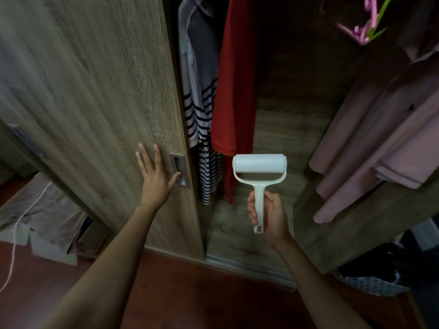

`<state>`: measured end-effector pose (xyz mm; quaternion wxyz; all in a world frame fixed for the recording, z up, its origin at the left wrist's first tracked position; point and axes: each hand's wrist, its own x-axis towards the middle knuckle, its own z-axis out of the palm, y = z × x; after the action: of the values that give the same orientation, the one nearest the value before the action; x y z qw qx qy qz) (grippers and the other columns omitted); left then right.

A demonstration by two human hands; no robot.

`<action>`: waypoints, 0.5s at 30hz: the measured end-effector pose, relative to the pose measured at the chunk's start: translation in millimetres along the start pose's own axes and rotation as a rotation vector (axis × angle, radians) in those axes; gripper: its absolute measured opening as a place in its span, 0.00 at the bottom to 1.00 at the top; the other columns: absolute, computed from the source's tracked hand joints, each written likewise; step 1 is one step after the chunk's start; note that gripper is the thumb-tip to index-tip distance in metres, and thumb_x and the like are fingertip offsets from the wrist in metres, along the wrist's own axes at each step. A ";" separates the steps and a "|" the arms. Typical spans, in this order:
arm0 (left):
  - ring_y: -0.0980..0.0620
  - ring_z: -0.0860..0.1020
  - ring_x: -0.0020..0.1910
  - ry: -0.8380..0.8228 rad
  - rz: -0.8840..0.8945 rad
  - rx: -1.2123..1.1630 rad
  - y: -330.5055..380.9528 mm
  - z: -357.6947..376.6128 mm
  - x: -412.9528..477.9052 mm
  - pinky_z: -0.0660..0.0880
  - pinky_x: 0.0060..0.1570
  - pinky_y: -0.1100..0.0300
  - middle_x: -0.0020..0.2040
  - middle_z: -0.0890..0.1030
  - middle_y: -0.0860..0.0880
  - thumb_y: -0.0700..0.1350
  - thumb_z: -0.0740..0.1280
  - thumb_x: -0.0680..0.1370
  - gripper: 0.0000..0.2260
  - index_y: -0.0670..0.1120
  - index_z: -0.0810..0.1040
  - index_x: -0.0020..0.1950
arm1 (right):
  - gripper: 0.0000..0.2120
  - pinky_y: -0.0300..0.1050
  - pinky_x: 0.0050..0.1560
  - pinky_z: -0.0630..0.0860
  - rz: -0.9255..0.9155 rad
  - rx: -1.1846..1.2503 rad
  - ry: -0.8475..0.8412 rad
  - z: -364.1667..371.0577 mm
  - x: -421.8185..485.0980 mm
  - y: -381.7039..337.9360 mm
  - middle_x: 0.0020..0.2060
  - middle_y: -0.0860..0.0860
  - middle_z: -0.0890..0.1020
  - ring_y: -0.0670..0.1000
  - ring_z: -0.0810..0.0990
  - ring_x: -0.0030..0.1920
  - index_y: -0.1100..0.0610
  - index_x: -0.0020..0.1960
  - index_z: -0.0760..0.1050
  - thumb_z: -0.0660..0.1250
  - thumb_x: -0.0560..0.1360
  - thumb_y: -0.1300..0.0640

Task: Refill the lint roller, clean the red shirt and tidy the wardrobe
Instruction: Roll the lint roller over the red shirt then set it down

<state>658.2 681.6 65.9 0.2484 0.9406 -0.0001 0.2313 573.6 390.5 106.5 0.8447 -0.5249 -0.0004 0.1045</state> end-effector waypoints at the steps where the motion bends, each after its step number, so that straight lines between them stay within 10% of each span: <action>1: 0.32 0.36 0.75 0.001 -0.007 0.006 -0.7 -0.9 0.3 0.45 0.72 0.32 0.76 0.35 0.33 0.59 0.64 0.76 0.44 0.46 0.38 0.78 | 0.20 0.37 0.22 0.64 -0.008 -0.003 -0.003 1.1 -0.2 -1.0 0.21 0.51 0.69 0.47 0.65 0.21 0.60 0.38 0.72 0.46 0.77 0.52; 10: 0.34 0.39 0.76 0.032 -0.029 -0.077 10.7 -8.5 -3.4 0.49 0.73 0.34 0.77 0.35 0.35 0.51 0.66 0.78 0.41 0.45 0.40 0.79 | 0.21 0.37 0.22 0.62 0.007 0.022 0.027 1.3 1.3 -8.9 0.20 0.51 0.68 0.47 0.65 0.19 0.61 0.38 0.71 0.44 0.79 0.54; 15: 0.43 0.55 0.77 0.303 0.255 -0.163 73.9 -19.4 -6.1 0.56 0.74 0.57 0.78 0.52 0.37 0.44 0.63 0.81 0.27 0.44 0.56 0.78 | 0.22 0.36 0.21 0.64 -0.037 0.055 0.030 -7.6 1.9 -12.6 0.20 0.51 0.69 0.46 0.65 0.20 0.61 0.38 0.72 0.45 0.79 0.54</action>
<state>635.8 625.2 112.7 0.2896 0.8643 -0.1006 0.3987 578.5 378.7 114.1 0.8605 -0.5030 0.0054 0.0811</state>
